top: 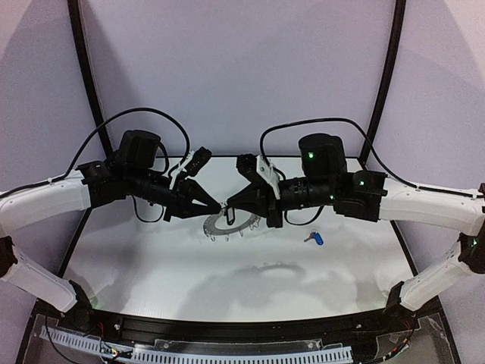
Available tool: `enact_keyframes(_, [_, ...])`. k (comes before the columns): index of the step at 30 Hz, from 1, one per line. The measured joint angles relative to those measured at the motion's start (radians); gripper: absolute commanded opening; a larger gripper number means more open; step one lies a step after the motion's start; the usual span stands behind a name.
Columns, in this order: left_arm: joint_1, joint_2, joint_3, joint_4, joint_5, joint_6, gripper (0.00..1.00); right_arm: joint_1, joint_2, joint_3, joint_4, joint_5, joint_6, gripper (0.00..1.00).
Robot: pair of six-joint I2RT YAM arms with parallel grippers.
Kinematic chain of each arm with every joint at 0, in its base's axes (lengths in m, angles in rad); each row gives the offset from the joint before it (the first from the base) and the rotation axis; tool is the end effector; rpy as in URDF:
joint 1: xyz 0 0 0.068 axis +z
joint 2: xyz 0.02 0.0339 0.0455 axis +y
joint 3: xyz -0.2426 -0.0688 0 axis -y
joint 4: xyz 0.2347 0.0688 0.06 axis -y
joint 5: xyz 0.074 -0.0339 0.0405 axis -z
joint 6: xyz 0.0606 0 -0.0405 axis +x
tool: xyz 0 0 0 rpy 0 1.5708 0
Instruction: Put the keys on the keyring
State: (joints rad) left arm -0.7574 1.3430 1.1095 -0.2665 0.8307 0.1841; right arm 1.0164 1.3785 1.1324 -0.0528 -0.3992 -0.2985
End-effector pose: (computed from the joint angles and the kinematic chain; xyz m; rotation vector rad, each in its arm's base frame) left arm 0.1932 -0.2443 0.2988 1.4000 1.5751 -1.2044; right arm 0.1589 0.3014 0.3144 -1.3975 1.3419 0.8599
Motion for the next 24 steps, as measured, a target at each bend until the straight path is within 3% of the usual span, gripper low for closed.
enact_keyframes(13, [0.007,-0.001,-0.002,-0.010,-0.048,-0.021,0.01,0.010,0.046,0.050,-0.023,0.047,-0.013,0.00])
enact_keyframes(24, [0.000,-0.049,-0.067,0.082,-0.118,-0.114,0.01,0.016,0.055,0.059,-0.053,0.064,-0.042,0.00])
